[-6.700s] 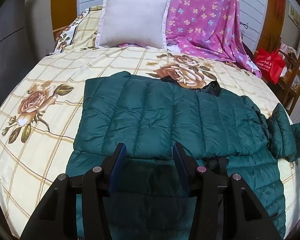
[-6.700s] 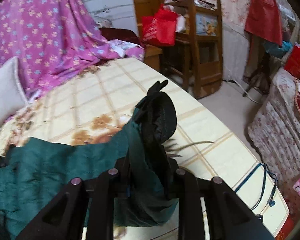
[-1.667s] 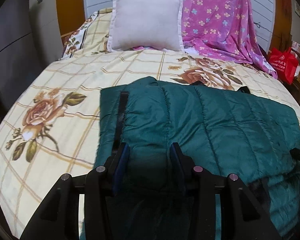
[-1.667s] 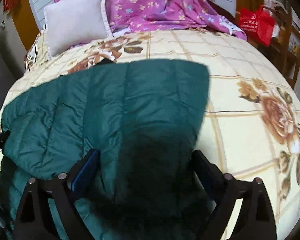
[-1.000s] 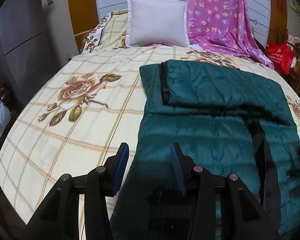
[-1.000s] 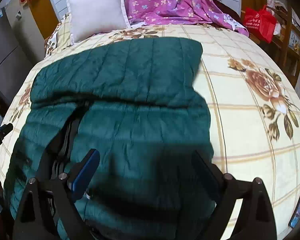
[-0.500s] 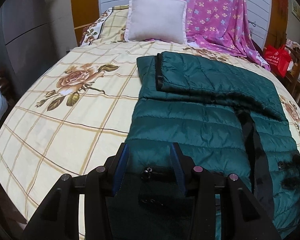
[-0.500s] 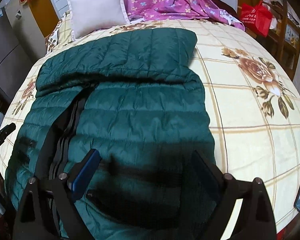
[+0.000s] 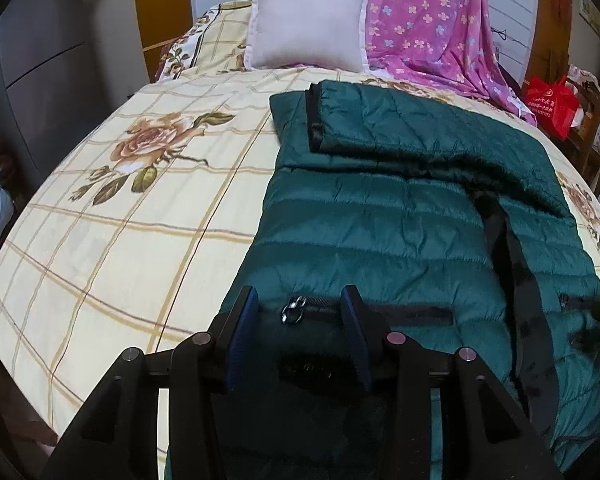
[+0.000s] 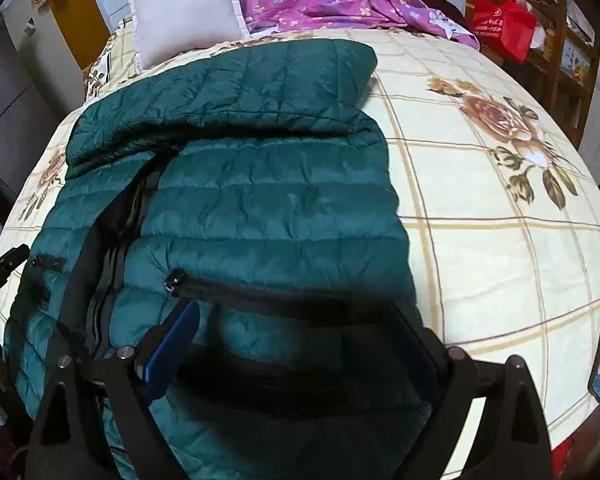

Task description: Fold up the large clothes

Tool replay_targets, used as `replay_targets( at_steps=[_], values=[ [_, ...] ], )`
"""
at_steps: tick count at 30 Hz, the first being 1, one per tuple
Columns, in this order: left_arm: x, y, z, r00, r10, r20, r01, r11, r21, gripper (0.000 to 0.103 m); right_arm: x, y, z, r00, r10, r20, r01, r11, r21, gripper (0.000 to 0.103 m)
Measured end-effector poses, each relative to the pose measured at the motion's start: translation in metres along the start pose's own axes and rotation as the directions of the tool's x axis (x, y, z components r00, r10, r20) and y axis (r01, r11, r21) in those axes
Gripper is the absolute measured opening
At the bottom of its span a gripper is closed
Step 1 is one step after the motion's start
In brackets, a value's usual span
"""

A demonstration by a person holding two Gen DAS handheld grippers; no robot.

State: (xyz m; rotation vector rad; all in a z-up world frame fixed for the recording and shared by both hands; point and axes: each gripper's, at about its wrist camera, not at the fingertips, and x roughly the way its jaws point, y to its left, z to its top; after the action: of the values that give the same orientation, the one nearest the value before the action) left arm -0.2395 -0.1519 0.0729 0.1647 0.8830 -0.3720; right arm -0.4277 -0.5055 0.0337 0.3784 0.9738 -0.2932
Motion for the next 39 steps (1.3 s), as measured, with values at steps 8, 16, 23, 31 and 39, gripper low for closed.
replay_targets(
  at_steps=[8, 16, 23, 31, 39],
  values=[
    [-0.002, 0.014, -0.013, 1.000, 0.012, -0.020, -0.012, 1.000, -0.014, 0.024, -0.006, -0.008, -0.012, 1.000, -0.001, 0.004, 0.001, 1.000, 0.020, 0.095],
    [-0.018, 0.014, -0.016, 1.000, -0.006, -0.009, 0.006, 1.000, -0.024, 0.024, -0.024, -0.015, -0.019, 1.000, -0.013, 0.018, 0.012, 0.999, 0.043, 0.095],
    [-0.042, 0.002, -0.014, 0.999, -0.032, 0.034, 0.032, 0.999, -0.004, 0.024, -0.054, -0.019, -0.034, 0.999, -0.025, 0.025, 0.024, 0.999, 0.038, 0.095],
    [-0.053, -0.002, -0.020, 0.997, -0.059, 0.039, 0.059, 0.998, -0.004, 0.024, -0.073, -0.019, -0.067, 0.998, -0.044, 0.034, 0.044, 0.999, 0.002, 0.095],
    [-0.057, 0.021, -0.029, 0.994, -0.108, 0.017, 0.108, 0.993, -0.039, 0.024, -0.049, -0.037, -0.085, 1.000, 0.009, -0.012, -0.009, 0.999, 0.046, 0.095]
  ],
)
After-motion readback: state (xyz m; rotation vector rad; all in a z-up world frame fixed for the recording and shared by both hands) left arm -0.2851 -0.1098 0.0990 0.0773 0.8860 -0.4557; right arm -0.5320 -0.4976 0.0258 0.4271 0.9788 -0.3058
